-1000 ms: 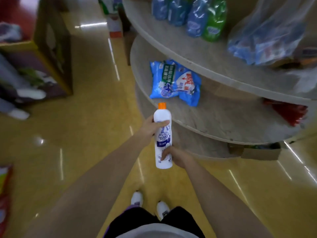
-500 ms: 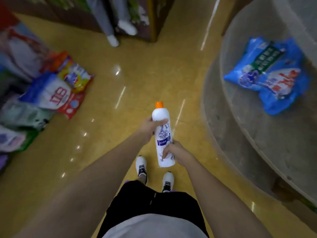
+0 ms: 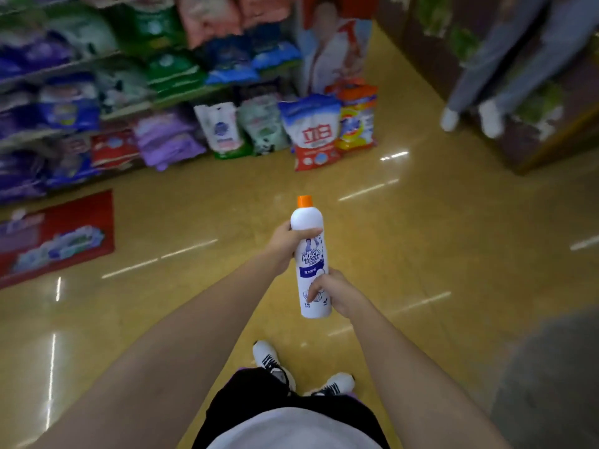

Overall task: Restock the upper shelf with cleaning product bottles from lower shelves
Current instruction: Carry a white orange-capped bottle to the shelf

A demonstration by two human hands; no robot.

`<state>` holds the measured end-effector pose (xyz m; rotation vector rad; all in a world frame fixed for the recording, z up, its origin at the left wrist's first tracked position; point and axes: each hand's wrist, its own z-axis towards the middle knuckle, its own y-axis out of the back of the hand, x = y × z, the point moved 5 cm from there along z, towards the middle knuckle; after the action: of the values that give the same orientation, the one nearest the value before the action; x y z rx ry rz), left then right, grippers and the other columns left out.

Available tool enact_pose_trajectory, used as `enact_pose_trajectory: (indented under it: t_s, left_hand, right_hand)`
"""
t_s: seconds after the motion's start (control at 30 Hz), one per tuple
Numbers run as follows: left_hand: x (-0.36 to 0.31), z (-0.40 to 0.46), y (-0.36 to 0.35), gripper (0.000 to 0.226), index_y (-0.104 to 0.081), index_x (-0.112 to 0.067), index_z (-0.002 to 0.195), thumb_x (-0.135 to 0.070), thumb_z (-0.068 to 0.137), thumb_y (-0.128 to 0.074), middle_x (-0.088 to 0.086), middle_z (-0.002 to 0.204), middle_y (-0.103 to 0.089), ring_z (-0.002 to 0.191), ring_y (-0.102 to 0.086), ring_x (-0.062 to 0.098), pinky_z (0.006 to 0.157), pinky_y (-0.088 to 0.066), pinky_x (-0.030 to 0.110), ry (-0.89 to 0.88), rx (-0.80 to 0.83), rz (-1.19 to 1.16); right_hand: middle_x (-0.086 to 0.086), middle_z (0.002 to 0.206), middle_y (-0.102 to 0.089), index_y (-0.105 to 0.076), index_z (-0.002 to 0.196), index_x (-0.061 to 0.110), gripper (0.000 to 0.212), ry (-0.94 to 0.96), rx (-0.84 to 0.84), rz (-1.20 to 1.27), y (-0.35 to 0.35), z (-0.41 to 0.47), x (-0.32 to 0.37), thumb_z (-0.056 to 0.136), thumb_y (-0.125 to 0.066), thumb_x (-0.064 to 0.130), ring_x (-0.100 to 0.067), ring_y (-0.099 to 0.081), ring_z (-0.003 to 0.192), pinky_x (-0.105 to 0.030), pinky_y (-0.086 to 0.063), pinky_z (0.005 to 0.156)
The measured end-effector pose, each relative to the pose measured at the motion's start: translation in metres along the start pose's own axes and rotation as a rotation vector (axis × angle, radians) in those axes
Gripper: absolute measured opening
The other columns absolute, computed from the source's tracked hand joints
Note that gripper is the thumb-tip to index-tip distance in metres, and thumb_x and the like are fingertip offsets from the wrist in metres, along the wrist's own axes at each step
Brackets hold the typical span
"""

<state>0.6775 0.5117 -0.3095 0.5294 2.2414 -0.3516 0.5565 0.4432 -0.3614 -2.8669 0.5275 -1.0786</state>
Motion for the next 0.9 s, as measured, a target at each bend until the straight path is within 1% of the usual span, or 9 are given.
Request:
enact_pose_trajectory:
  t_s: [0.13,0.3,0.37,0.47,0.57,0.67,0.77,0.83,0.9]
  left_hand:
    - [-0.017,-0.006,0.106,0.048,-0.06,-0.007,0.118,-0.014,0.077,-0.084,0.015,0.101,-0.074,0.083,-0.072,0.026,0.076,-0.061,0.04,-0.042,-0.167,-0.145]
    - [-0.035,-0.013,0.222,0.04,-0.059,-0.013,0.111,-0.02,0.079,-0.083,0.015,0.103,-0.074,0.084,-0.072,0.027,0.08,-0.06,0.042,-0.085,-0.295,-0.243]
    - [-0.038,-0.016,0.267,0.037,-0.059,-0.013,0.11,-0.021,0.081,-0.081,0.014,0.101,-0.074,0.083,-0.071,0.026,0.079,-0.06,0.041,-0.091,-0.346,-0.276]
    - [-0.044,-0.023,0.333,0.042,-0.058,-0.01,0.115,-0.022,0.081,-0.081,0.012,0.097,-0.073,0.079,-0.071,0.023,0.069,-0.058,0.036,-0.112,-0.438,-0.338]
    - [-0.044,-0.03,0.389,0.062,-0.05,-0.008,0.122,-0.028,0.076,-0.086,0.012,0.102,-0.071,0.081,-0.071,0.023,0.06,-0.055,0.033,-0.097,-0.583,-0.395]
    - [-0.041,-0.038,0.44,0.078,-0.04,-0.007,0.127,-0.029,0.07,-0.089,0.016,0.11,-0.065,0.089,-0.069,0.03,0.071,-0.058,0.041,-0.074,-0.738,-0.482]
    - [-0.037,-0.044,0.49,0.09,-0.036,-0.007,0.132,-0.032,0.065,-0.091,0.016,0.114,-0.061,0.096,-0.067,0.033,0.084,-0.058,0.049,-0.048,-0.842,-0.586]
    - [-0.034,-0.053,0.523,0.09,-0.033,-0.009,0.133,-0.032,0.068,-0.09,0.014,0.114,-0.057,0.102,-0.063,0.034,0.091,-0.054,0.052,-0.014,-0.934,-0.646]
    - [-0.032,-0.058,0.556,0.083,-0.033,-0.008,0.133,-0.029,0.073,-0.087,0.012,0.109,-0.054,0.101,-0.061,0.033,0.093,-0.053,0.049,0.024,-1.009,-0.673]
  right_hand:
    - [-0.007,0.091,-0.076,-0.07,0.1,0.009,0.059,-0.014,0.102,-0.199,-0.087,0.031,0.039,0.042,-0.067,-0.004,-0.032,-0.068,0.091,-0.035,-0.057,0.073]
    - [-0.004,0.091,-0.074,-0.068,0.101,0.012,0.046,-0.008,0.201,-0.421,-0.192,0.063,0.081,0.062,-0.067,-0.012,-0.028,-0.066,0.087,-0.031,-0.053,0.069]
    - [-0.005,0.091,-0.075,-0.069,0.101,0.012,0.049,-0.007,0.235,-0.5,-0.232,0.078,0.092,0.056,-0.068,-0.007,-0.029,-0.067,0.088,-0.033,-0.055,0.073]
    - [-0.005,0.089,-0.077,-0.071,0.095,0.014,0.051,0.017,0.289,-0.596,-0.292,0.099,0.108,0.045,-0.069,0.0,-0.03,-0.069,0.087,-0.038,-0.057,0.078]
    - [-0.006,0.095,-0.077,-0.07,0.097,0.016,0.047,0.059,0.328,-0.682,-0.352,0.112,0.12,0.054,-0.073,-0.003,-0.031,-0.071,0.093,-0.04,-0.058,0.082]
    - [-0.006,0.094,-0.076,-0.068,0.101,0.015,0.041,0.088,0.395,-0.78,-0.407,0.121,0.128,0.066,-0.072,-0.007,-0.026,-0.07,0.085,-0.035,-0.058,0.074]
    - [-0.005,0.1,-0.073,-0.063,0.111,0.014,0.049,0.144,0.444,-0.906,-0.457,0.133,0.134,0.067,-0.077,-0.004,-0.025,-0.07,0.086,-0.034,-0.058,0.072]
    - [-0.003,0.108,-0.072,-0.061,0.117,0.019,0.059,0.2,0.485,-1.019,-0.491,0.143,0.136,0.065,-0.083,0.001,-0.026,-0.069,0.096,-0.037,-0.058,0.077]
    - [0.001,0.11,-0.071,-0.058,0.118,0.024,0.064,0.238,0.533,-1.099,-0.524,0.152,0.139,0.064,-0.086,0.005,-0.023,-0.067,0.099,-0.035,-0.056,0.076]
